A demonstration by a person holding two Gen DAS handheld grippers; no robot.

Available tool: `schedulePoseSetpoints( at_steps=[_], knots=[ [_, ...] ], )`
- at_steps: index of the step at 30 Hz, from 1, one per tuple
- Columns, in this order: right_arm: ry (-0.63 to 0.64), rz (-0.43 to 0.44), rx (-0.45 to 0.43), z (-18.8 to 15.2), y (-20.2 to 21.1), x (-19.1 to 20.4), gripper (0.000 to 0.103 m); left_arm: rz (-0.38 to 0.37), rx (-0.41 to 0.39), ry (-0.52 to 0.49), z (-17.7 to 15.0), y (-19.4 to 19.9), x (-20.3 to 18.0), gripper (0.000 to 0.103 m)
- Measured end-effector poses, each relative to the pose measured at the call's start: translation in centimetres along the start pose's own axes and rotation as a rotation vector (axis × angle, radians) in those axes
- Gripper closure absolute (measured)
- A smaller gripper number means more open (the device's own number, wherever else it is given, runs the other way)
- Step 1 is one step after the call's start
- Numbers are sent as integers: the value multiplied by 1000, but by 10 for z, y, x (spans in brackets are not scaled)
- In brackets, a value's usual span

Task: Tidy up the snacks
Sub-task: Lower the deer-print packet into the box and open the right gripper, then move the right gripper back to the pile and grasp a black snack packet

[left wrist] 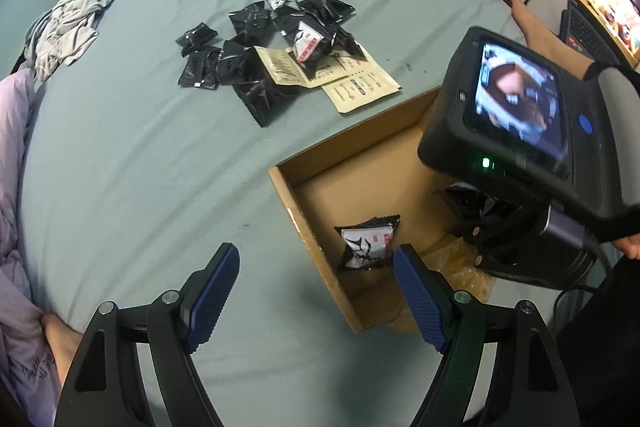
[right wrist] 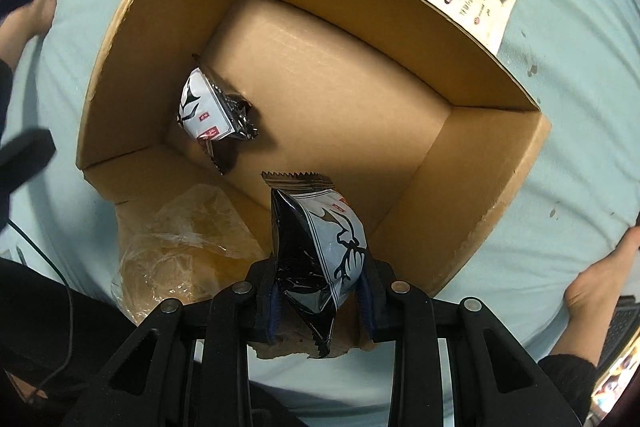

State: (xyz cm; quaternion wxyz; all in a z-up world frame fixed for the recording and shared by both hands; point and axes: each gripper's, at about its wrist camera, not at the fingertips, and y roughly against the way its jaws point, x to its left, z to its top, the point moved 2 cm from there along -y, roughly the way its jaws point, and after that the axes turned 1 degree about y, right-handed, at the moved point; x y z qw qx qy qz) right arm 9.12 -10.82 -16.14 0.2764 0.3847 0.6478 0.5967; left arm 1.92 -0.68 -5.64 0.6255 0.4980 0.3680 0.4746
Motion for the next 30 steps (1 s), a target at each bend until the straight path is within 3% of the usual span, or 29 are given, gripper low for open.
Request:
schedulePoseSetpoints(
  at_steps=[10,15,18,26,30],
  knots=[
    [-149,138,-26,4,22,-31,63,32,-17,34,3,3,8,23],
    [-185,173,-80,3,47,-49,46,36,-14,44,3,2,11,23],
    [-226,177,-112,-5,56,-57,43,51,-9,39,3,0,9,23],
    [-299,110,-253,-16,78,-72,37,75,-12,61,8,2,11,23],
    [-303,-35,-352,-19,91,-80,37,66,-15,76,12,7,14,23]
  ],
)
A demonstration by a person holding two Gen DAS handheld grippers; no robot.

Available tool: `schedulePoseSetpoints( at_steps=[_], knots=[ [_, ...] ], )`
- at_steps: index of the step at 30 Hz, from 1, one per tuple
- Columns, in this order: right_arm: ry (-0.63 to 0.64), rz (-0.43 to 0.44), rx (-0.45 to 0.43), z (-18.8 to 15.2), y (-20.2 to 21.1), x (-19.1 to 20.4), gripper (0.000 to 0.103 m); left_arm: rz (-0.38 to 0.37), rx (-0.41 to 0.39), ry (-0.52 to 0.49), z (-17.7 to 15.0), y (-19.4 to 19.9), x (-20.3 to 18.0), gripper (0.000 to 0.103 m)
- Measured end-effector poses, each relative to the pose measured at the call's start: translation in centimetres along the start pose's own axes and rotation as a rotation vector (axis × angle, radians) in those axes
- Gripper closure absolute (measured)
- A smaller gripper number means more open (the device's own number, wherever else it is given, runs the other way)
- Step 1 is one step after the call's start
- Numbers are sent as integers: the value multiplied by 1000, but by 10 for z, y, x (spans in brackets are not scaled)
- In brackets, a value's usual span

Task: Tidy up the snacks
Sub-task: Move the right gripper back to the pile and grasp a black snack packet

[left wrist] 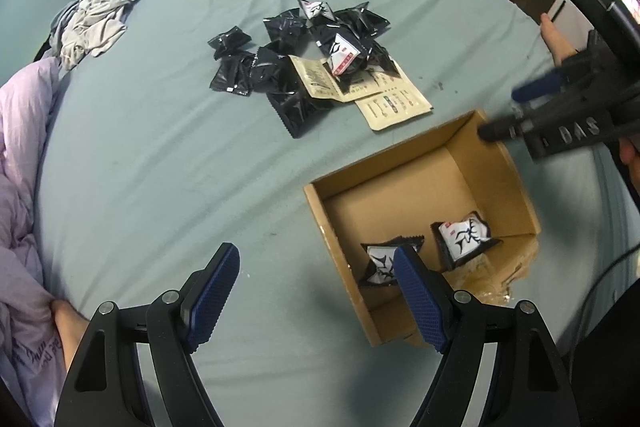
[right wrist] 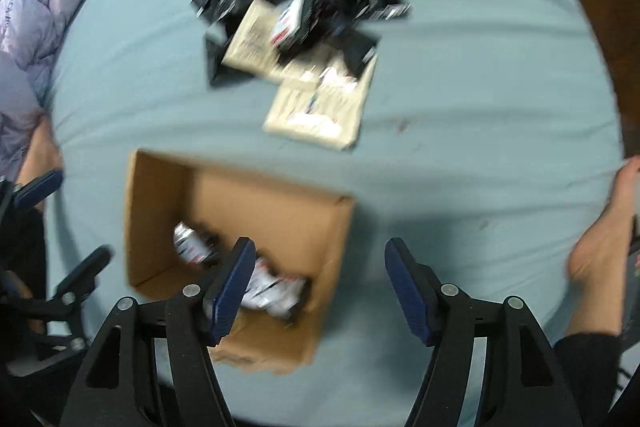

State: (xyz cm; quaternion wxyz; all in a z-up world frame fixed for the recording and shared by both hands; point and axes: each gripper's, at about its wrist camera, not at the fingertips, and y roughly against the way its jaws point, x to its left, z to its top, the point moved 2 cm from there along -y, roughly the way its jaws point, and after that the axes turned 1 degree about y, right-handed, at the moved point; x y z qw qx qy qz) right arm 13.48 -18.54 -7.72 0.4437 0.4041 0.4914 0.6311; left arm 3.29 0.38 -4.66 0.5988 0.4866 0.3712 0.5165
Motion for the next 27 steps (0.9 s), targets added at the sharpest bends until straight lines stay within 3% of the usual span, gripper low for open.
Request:
schedulePoseSetpoints(
  at_steps=[2,6,10,13,19,27],
  knots=[
    [-9,-81,-85,4,13,-8,37,2,-13,7,3,4,3,23],
    [-72,-182,-153,6,38,-23,37,20,-21,24,7,5,9,23],
    [-121,-176,-201,5,50,-28,37,21,-14,47,7,0,13,23],
    [-153,-127,-177,4,47,-33,37,27,-4,49,8,-4,13,23],
    [-168,-5,-45,2,28,-35,37,13,5,65,14,-6,13,23],
    [-120,9,31,13,-5,-29,37,-15,-1,81,24,-11,21,23]
  ],
)
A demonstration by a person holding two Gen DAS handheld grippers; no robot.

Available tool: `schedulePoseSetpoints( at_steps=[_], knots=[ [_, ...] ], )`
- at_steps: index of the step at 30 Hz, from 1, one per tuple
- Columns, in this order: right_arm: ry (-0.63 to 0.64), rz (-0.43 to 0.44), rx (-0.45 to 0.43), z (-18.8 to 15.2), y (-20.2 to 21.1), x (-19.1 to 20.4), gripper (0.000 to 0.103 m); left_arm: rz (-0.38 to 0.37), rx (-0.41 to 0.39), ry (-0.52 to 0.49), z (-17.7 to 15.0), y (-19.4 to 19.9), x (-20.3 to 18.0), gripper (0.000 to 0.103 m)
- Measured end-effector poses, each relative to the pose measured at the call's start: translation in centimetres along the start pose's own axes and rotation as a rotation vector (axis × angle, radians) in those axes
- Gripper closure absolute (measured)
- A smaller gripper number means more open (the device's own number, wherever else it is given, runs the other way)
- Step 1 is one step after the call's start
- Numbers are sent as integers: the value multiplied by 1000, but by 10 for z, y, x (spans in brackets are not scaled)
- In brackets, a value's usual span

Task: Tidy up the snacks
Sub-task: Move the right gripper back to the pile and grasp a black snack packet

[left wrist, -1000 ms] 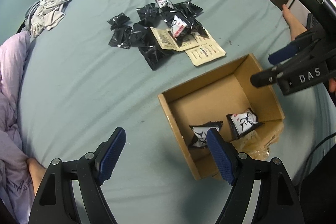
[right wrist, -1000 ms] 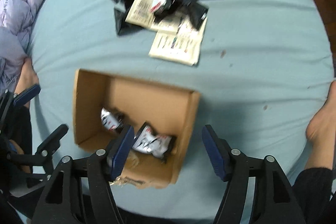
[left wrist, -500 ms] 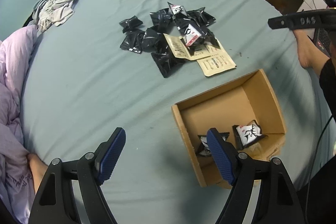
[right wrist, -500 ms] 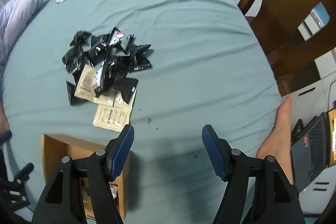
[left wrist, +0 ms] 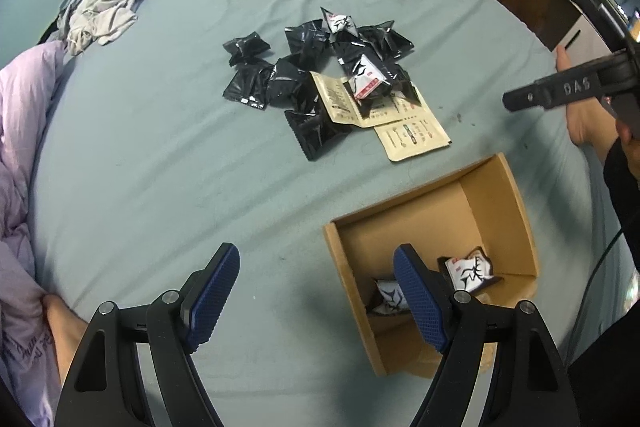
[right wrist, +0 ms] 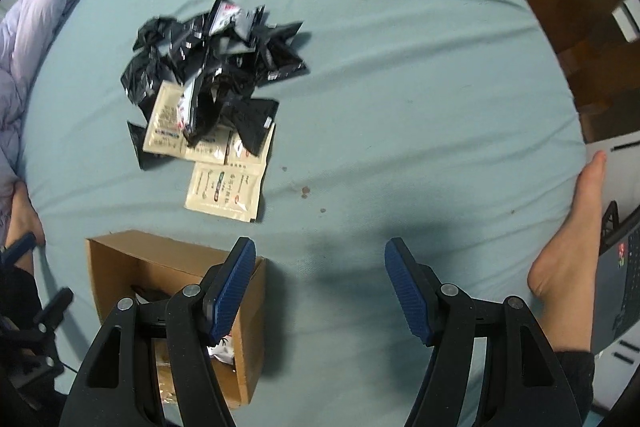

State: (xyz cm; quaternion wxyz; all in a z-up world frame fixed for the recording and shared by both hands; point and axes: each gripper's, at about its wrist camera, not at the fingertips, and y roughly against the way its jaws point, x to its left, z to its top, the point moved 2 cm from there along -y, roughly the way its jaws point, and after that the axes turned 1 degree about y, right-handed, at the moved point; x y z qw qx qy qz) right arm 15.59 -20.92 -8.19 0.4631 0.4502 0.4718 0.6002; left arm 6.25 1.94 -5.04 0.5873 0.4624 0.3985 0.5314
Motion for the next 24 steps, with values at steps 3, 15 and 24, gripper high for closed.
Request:
schedulePoseSetpoints(
  at_steps=[3,15,24],
  knots=[
    [18,18,32,6,-11,10,37,-3,17,17,5,-10,8,23],
    [60,19,29,57,-70,21,37,-44,60,45,16,-36,22,23],
    [207,-69,-24,90,-113,54,37,-80,95,66,24,-56,23,23]
  ],
)
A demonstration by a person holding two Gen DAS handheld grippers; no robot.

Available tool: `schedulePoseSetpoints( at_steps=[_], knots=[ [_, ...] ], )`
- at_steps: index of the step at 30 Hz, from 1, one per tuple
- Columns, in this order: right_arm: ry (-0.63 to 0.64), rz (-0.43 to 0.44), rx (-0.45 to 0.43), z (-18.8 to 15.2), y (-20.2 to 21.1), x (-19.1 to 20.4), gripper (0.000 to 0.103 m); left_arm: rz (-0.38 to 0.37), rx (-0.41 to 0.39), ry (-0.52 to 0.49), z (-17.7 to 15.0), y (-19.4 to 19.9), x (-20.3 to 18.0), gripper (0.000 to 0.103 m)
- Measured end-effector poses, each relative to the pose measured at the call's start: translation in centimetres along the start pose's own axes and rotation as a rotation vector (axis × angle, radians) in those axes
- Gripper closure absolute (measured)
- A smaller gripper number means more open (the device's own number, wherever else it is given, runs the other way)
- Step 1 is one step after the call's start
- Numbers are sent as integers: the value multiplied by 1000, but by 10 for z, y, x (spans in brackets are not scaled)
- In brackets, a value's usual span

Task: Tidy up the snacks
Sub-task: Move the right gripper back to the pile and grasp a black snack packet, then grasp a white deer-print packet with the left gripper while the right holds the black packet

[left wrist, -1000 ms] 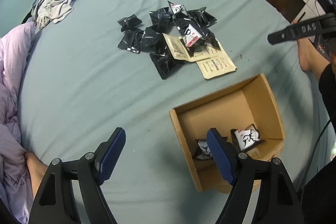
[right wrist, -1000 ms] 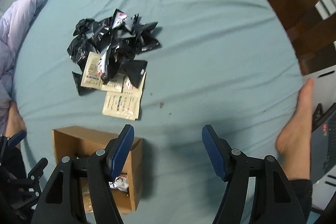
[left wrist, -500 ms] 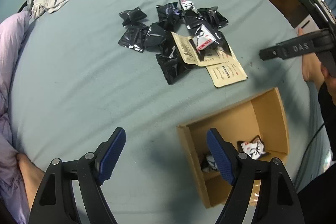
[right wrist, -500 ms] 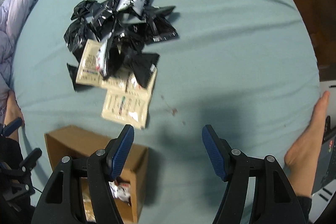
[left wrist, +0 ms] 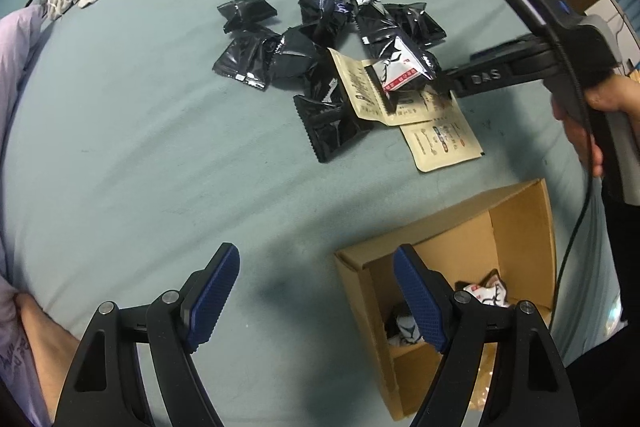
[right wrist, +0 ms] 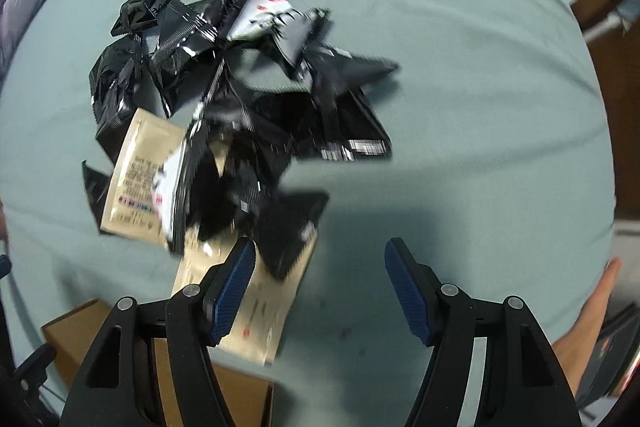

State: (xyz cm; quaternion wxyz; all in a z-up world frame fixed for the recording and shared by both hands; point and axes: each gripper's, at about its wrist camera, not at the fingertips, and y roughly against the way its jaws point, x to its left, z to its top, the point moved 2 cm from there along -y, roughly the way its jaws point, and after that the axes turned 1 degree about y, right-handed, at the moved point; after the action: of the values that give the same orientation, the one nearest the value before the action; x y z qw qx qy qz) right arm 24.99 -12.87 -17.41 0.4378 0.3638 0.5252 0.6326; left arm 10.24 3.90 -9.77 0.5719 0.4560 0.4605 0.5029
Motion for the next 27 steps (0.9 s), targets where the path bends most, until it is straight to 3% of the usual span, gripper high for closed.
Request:
schedulePoseSetpoints(
  at_steps=[4,10,15,24,27],
  knots=[
    [101,-34,2,8,-15,19,38,-19,2,16,5,-6,1,23],
    [214,-59,-22,7,-19,40,74,2,-1,24,13,-11,3,23],
    [161,-23,-30,-1,-11,26,74,10,-5,48,20,-16,7,23],
    [-20,149,-89,-32,46,-27,74,22,-54,15,50,-27,1,23],
    [-42,152,-82,-44,58,-47,74,10,-82,4,57,-23,-7,23]
  ],
)
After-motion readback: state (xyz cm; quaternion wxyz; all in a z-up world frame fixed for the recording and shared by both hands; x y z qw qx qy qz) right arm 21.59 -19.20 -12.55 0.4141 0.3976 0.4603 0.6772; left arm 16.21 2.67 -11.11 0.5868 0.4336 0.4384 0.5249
